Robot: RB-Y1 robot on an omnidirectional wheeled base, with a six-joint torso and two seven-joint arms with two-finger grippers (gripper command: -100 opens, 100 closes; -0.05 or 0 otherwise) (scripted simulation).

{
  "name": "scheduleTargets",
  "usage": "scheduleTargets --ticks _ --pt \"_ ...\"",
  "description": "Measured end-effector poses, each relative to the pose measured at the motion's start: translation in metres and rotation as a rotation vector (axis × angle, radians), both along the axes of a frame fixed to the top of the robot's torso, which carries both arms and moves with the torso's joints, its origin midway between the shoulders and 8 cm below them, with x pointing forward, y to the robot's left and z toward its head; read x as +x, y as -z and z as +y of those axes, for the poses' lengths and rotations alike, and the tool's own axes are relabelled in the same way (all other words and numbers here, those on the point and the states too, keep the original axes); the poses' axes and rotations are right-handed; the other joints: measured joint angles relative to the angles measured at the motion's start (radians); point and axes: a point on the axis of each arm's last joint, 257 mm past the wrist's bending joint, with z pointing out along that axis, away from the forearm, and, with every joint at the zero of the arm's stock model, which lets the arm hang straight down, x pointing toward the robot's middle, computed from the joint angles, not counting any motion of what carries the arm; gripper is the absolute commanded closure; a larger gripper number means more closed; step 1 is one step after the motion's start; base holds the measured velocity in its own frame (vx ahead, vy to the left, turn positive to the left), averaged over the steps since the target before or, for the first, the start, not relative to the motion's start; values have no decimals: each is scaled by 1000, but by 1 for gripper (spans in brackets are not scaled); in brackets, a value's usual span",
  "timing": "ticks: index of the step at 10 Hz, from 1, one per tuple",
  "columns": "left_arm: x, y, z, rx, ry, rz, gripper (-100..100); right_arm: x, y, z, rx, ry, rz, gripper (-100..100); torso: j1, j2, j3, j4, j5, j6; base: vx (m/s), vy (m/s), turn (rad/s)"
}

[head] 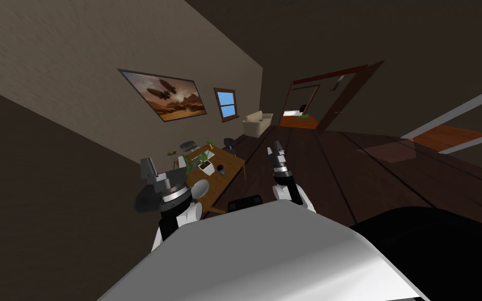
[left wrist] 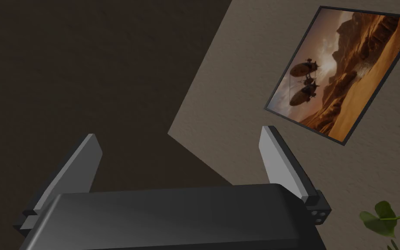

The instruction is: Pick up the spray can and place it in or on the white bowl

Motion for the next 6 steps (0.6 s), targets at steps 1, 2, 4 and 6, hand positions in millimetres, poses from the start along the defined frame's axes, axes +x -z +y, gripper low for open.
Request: scheduleTargets --ticks 1,2,4,6 --pt "2 2 -2 16 9 11 -100 0 0 0 0 0 0 0 0 0 0 0 0 0 2 -21 -50" --pt "4 7 -4 35 19 29 -100 0 0 0 0 0 0 0 -1 0 0 0 0 0 3 -26 -55" --pt "11 22 -10 75 40 77 -100 0 0 0 0 0 0 0 -2 0 0 0 0 0 4 -39 -77" --pt "23 42 -10 112 55 142 -100 0 0 0 0 0 0 0 -3 0 0 0 -1 0 9 -51 -97"
